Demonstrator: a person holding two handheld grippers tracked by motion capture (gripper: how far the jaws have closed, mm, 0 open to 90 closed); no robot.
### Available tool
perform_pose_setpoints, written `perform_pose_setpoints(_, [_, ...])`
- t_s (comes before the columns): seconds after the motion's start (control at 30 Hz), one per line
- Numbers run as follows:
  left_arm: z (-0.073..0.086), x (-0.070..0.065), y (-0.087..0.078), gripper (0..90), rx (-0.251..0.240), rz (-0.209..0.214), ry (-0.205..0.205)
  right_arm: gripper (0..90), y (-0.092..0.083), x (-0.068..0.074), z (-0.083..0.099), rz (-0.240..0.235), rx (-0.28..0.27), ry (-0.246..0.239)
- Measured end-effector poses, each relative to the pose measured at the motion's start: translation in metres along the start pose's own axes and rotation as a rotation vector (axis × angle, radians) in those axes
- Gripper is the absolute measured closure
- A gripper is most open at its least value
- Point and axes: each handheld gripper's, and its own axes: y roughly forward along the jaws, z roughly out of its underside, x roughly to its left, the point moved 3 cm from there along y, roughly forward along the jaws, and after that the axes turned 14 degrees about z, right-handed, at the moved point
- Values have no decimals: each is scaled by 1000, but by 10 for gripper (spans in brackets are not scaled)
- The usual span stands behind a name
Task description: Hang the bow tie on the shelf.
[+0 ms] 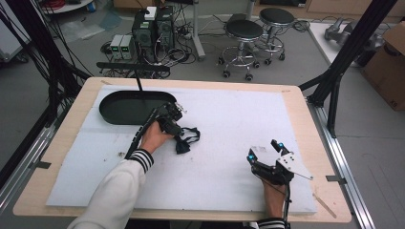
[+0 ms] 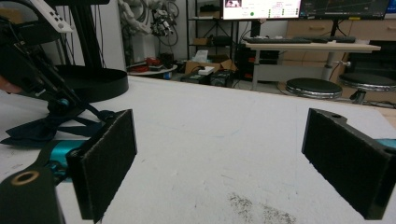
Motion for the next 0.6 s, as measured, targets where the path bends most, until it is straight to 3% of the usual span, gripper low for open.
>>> perform_pose_setpoints(0.23, [0, -2, 1, 820, 2, -9, 17, 93, 0, 0, 0, 1, -4, 0])
perform_pose_setpoints(0.6, [-1, -7, 1, 850, -14, 9, 27, 93, 0, 0, 0, 2, 1, 5])
